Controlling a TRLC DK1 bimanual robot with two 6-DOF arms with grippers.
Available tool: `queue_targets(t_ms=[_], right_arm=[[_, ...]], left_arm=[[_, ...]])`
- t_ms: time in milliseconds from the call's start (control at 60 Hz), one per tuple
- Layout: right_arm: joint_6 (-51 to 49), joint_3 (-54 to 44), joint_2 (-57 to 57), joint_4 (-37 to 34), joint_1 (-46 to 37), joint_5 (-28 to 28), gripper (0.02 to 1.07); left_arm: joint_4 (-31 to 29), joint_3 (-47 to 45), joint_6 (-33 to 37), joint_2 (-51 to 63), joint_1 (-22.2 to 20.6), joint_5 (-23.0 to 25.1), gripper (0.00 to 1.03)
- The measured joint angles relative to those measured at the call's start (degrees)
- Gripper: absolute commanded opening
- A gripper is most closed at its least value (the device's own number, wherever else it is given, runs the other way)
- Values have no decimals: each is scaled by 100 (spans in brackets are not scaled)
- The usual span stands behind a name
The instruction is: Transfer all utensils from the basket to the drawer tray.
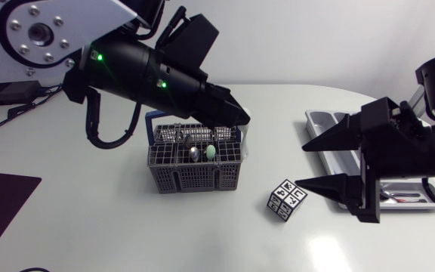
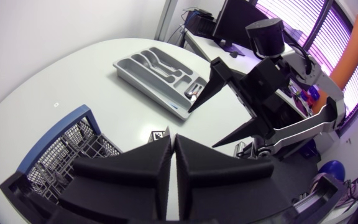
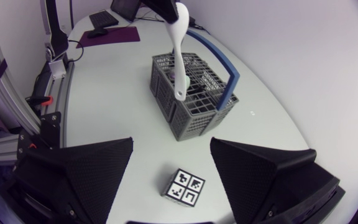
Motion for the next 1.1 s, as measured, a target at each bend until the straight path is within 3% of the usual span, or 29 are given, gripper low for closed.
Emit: queue_targets(t_ms=[450, 750, 967, 1100], right_arm=[[962, 0, 227, 590, 1043, -269, 89], [1088, -66, 234, 802, 1405, -295, 46], [1088, -177, 234, 835, 1436, -297, 21], [1088, -186, 234, 828, 1436, -299, 11]], left_arm=[[-258, -391, 551, 0, -203, 1084, 4], [-260, -393, 579, 0, -350, 1285, 4], [-260, -393, 597, -2, -350, 1320, 4], [-260, -393, 597, -15, -350, 1320, 4]])
